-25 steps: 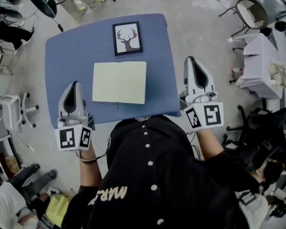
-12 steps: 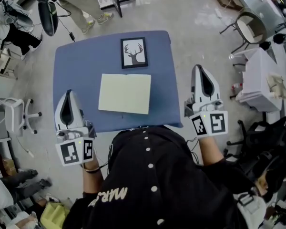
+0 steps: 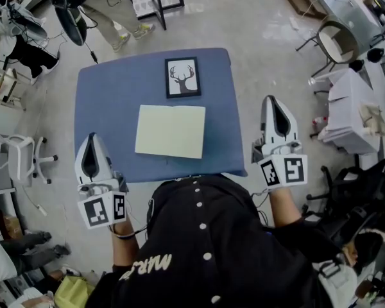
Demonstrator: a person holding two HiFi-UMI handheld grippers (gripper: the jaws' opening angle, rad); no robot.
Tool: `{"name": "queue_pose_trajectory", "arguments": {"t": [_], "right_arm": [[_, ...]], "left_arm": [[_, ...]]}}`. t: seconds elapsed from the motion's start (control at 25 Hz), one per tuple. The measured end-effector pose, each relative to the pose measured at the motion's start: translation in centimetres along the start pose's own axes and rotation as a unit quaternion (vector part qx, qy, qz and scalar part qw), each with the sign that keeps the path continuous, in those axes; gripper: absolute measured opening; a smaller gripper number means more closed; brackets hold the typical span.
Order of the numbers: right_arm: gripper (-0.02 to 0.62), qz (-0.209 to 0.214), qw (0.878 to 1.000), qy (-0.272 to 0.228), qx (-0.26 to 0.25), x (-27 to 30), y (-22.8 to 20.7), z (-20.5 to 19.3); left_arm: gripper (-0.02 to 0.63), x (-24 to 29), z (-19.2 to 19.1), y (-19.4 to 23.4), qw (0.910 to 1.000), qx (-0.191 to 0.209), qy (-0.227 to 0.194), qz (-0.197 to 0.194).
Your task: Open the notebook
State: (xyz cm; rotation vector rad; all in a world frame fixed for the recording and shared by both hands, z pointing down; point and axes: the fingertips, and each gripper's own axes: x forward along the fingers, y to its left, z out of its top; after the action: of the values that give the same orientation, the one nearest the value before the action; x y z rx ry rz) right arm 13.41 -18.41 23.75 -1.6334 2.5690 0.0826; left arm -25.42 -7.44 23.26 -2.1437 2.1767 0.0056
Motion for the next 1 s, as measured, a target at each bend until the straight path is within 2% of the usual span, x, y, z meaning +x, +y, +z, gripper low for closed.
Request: {"name": "queue_pose_trajectory", "arguments": {"t": [0.24, 1.0], "right_arm": [[0.003, 0.008, 1.0, 0.007, -0.007, 0.1, 0.8, -0.3], [0.003, 0.006, 1.0, 0.013, -0.01, 0.4, 1.2, -1.1]], "left_arm": [[0.003, -0.2, 0.3, -0.5, 0.9999, 0.01, -0.002, -0.007], [0.003, 0.0, -0.7, -1.0, 0.9999, 0.004, 0.007, -0.012]]}}
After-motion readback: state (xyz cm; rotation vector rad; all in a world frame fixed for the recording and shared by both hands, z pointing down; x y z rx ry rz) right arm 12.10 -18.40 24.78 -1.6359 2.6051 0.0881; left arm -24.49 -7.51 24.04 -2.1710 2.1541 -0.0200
